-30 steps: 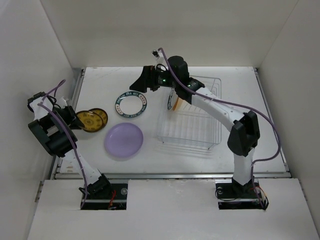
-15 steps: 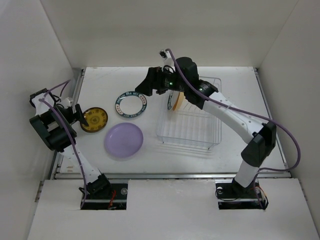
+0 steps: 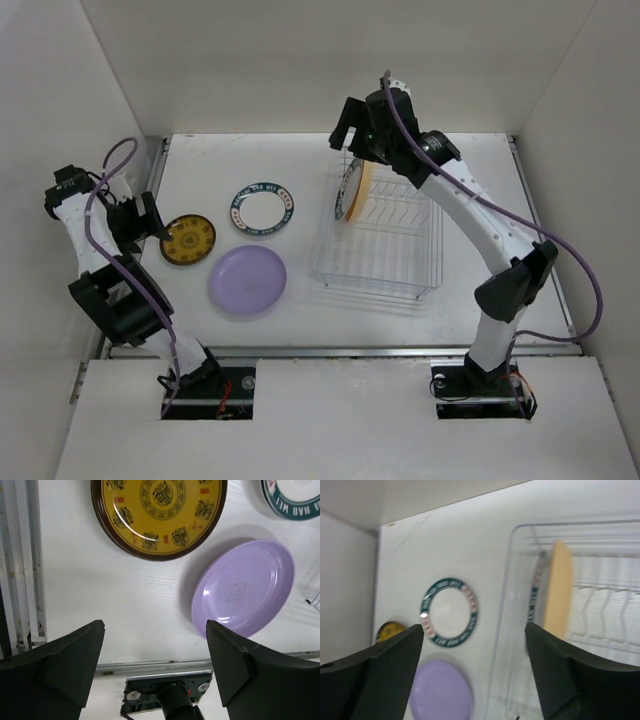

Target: Unload the plates from the dish rack

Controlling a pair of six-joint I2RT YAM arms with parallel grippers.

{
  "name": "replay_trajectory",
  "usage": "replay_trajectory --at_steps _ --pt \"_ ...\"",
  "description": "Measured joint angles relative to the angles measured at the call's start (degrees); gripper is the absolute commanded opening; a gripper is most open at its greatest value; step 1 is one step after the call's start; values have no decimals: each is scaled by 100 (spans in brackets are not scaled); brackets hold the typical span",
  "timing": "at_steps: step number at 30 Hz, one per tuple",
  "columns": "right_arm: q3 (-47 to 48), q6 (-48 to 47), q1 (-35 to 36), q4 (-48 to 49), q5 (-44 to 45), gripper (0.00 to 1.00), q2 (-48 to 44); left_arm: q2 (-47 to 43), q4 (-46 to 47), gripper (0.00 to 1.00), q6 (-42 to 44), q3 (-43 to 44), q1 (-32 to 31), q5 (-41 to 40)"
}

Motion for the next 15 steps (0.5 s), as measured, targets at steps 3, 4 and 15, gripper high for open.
replay_trajectory --at_steps 3,4,15 --pt "284 76 -313 -245 420 68 468 -275 179 80 107 -417 -24 -70" --pt "339 81 -389 -297 568 65 625 -378 264 80 146 -658 -24 -103" --pt "754 -31 -516 -1056 1585 31 1749 -909 413 81 407 -1602 -33 -256"
